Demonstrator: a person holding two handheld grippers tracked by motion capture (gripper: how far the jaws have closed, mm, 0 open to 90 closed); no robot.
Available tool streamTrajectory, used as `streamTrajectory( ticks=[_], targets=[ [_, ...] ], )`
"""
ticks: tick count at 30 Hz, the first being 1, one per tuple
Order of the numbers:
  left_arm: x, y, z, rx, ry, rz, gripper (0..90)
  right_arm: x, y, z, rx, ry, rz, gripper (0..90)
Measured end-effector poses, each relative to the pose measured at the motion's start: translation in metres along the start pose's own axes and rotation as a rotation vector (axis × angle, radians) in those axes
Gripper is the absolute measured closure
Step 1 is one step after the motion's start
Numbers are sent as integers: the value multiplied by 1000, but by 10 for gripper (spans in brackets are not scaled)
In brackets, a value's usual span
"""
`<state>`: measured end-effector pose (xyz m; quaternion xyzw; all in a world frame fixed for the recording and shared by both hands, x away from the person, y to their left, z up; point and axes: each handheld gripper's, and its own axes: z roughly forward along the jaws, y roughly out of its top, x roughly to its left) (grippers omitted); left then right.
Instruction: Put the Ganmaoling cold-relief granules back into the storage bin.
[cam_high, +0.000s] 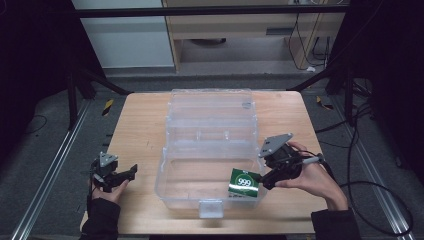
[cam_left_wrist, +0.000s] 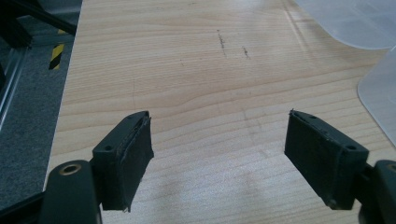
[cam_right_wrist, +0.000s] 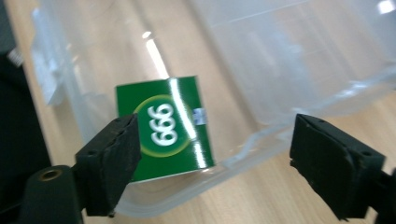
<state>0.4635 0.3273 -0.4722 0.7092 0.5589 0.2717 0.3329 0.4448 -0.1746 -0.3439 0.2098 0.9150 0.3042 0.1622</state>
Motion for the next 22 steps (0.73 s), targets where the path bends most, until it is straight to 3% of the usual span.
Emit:
streamTrajectory(
  ticks=[5, 11, 14, 17, 20, 22],
  targets=[
    [0, 0, 0, -1, -3, 0, 236, -5, -20, -13, -108, -118, 109, 116],
    [-1, 0, 0, 1, -11, 0, 259, -14, -57, -13, -239, -256, 325, 101],
    [-1, 0, 0, 2, -14, 0, 275, -18, -77, -6, -276, -323, 411, 105],
    [0, 0, -1, 0, -19, 0, 301, -25, -92, -2, -278, -380, 485, 102],
    [-1, 0, -1, 0, -21, 3, 331, -31, -107, 3, -317, -423, 566, 105],
    [-1, 0, -1, 2, -22, 5, 353, -34, -117, 8, -312, -453, 607, 106]
  ],
)
